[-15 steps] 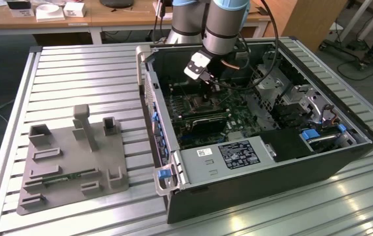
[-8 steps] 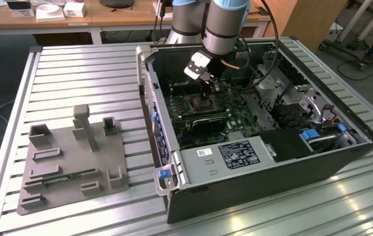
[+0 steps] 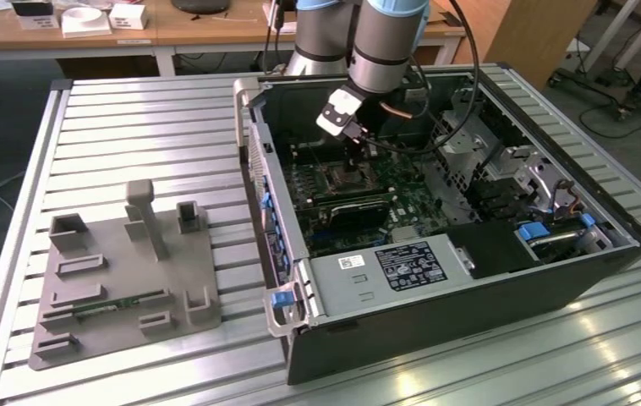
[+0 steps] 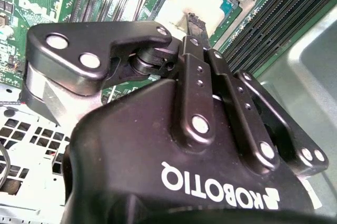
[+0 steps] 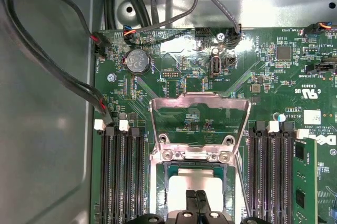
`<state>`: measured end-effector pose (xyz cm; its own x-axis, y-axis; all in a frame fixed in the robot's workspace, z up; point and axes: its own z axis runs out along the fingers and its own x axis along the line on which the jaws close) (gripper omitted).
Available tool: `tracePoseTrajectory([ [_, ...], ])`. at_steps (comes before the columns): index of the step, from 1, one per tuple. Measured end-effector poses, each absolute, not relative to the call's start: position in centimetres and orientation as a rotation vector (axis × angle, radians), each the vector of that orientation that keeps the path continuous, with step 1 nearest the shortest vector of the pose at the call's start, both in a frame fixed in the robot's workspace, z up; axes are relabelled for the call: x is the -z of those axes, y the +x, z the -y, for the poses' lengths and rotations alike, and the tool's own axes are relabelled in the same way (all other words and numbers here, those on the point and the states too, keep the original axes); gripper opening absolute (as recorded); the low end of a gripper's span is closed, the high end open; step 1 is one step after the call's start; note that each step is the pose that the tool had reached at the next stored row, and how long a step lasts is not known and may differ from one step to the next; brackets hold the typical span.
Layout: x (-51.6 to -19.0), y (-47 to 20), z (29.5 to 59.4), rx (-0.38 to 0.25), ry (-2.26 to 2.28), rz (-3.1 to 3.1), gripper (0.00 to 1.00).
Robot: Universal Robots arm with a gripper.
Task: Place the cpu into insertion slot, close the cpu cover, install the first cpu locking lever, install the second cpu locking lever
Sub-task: 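Place the cpu into insertion slot, then close the cpu cover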
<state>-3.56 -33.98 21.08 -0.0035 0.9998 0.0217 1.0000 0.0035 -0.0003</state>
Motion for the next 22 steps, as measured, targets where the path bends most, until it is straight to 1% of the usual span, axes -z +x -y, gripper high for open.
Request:
tracePoseTrajectory([
  [14, -21.4, -3.6, 34.0, 0.023, -2.206, 2.214, 0.1],
  [22, -22.9, -3.6, 34.0, 0.024, -2.206, 2.214, 0.1],
])
